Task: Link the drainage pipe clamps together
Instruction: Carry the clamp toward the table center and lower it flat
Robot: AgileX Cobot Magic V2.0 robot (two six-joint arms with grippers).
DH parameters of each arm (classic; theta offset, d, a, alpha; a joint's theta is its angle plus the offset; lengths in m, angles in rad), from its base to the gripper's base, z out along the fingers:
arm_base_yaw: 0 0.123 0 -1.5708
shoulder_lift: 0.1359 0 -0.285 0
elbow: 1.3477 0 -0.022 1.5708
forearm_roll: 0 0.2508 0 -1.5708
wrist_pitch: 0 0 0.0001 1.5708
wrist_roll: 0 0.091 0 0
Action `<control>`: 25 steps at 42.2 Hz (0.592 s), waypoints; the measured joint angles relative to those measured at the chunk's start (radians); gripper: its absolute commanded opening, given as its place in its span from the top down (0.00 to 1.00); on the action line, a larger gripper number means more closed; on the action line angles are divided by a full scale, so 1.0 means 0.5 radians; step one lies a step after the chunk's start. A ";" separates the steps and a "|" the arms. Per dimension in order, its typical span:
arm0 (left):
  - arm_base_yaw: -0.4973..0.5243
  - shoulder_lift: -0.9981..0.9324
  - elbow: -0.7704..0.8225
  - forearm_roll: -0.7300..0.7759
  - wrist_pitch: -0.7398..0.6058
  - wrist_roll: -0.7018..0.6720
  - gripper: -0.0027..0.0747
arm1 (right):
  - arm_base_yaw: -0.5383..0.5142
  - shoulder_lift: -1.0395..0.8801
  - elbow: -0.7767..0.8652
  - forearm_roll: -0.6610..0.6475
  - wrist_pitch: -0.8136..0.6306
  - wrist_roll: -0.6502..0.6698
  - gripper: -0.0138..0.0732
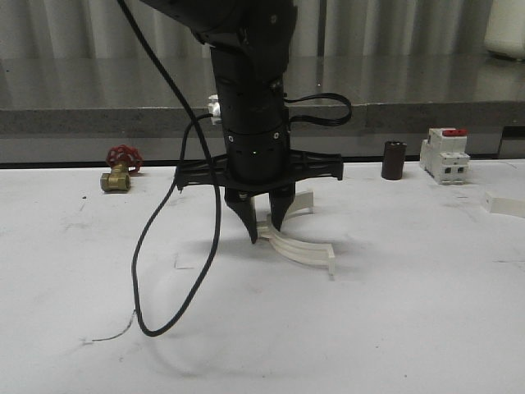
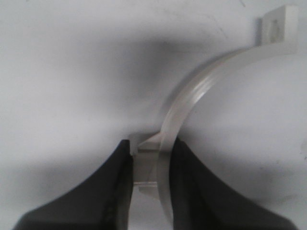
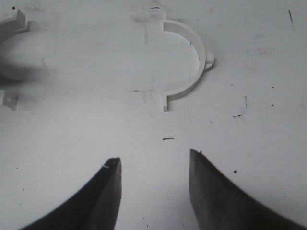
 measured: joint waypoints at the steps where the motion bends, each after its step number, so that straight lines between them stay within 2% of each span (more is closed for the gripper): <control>1: 0.000 0.000 0.000 0.000 -0.005 0.000 0.79 | 0.000 0.000 0.000 0.000 0.001 0.000 0.42; 14: 0.000 0.023 -0.005 -0.019 -0.030 0.000 0.78 | 0.000 0.000 0.000 0.000 0.001 0.000 0.42; 25: 0.000 0.025 -0.005 -0.031 -0.042 -0.003 0.50 | 0.000 0.000 0.000 0.000 0.001 0.000 0.42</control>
